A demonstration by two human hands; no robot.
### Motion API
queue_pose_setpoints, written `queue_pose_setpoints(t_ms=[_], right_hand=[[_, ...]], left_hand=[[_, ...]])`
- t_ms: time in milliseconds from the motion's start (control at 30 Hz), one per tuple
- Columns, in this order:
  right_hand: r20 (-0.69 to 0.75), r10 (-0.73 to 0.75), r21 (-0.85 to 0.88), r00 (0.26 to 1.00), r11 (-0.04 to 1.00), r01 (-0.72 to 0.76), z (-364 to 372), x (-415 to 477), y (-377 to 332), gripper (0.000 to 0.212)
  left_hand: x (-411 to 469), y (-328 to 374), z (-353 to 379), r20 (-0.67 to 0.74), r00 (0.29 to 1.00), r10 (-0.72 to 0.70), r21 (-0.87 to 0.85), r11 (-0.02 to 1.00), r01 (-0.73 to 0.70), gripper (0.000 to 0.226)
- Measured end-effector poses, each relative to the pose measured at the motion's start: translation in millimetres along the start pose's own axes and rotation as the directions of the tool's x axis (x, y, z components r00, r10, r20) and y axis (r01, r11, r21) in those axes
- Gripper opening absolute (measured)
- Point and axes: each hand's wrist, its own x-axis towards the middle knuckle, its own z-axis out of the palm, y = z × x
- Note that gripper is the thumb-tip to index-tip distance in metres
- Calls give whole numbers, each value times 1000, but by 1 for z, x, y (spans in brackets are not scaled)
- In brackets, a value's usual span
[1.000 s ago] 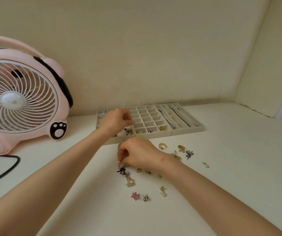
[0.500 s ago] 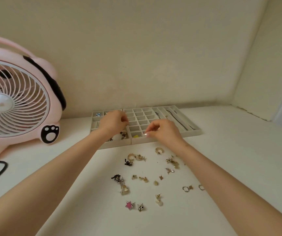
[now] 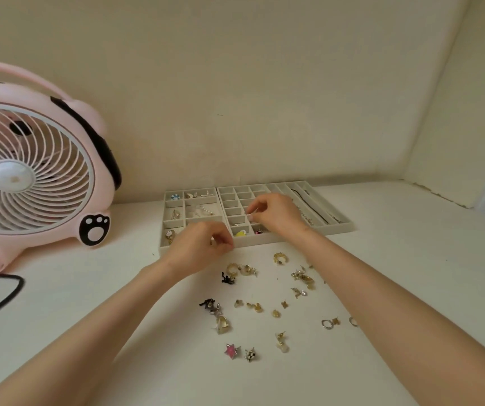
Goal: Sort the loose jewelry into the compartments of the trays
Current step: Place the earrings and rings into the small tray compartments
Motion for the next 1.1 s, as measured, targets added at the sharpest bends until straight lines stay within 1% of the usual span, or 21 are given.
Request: queue_pose_setpoints(t_ms=[133,167,233,333,433,533,667,800,900,1033,1100], right_hand=[[89,-11,-40,996,999,15,-24,-24,11,12],[118,-9,-74,993,997,18,-28,-30,14,11],[175,5,-141,984,990,20,-35,-42,20,8],[226,27,-217,974,976,23,-36,-56,26,16],[206,10,-205,979,978,33,-30,-60,29,15],[188,-5,-155,982,987,34,-26,-62,32,12],[145,-12,-36,989,999,18,-23,-64,35,9],[81,1,13,997,1000,-3,-24,-65,38,4],[52,-6,72,999,997,2,-27,-65,38,2],[34,3,151,999,988,-8,-30,-65,40,6],[15,15,177,1000,984,-18,-31,-64,42,7]], left_hand=[[-2,2,2,215,974,71,60,995,-85,12],[-2,1,3,247,966,79,78,992,-101,15],[-3,-1,5,265,961,80,93,990,-109,17],[-4,-3,5,255,963,84,83,991,-109,13],[-5,-3,3,245,967,77,60,994,-95,18],[-7,0,4,211,976,56,45,997,-68,22],[-6,0,2,150,988,42,-1,999,-42,24],[-1,0,-1,146,989,38,-67,997,-28,18],[8,2,-2,109,993,44,-115,993,-31,10],[39,10,-2,14,1000,17,-83,996,-15,5],[59,13,2,-19,1000,-6,-26,1000,6,5]])
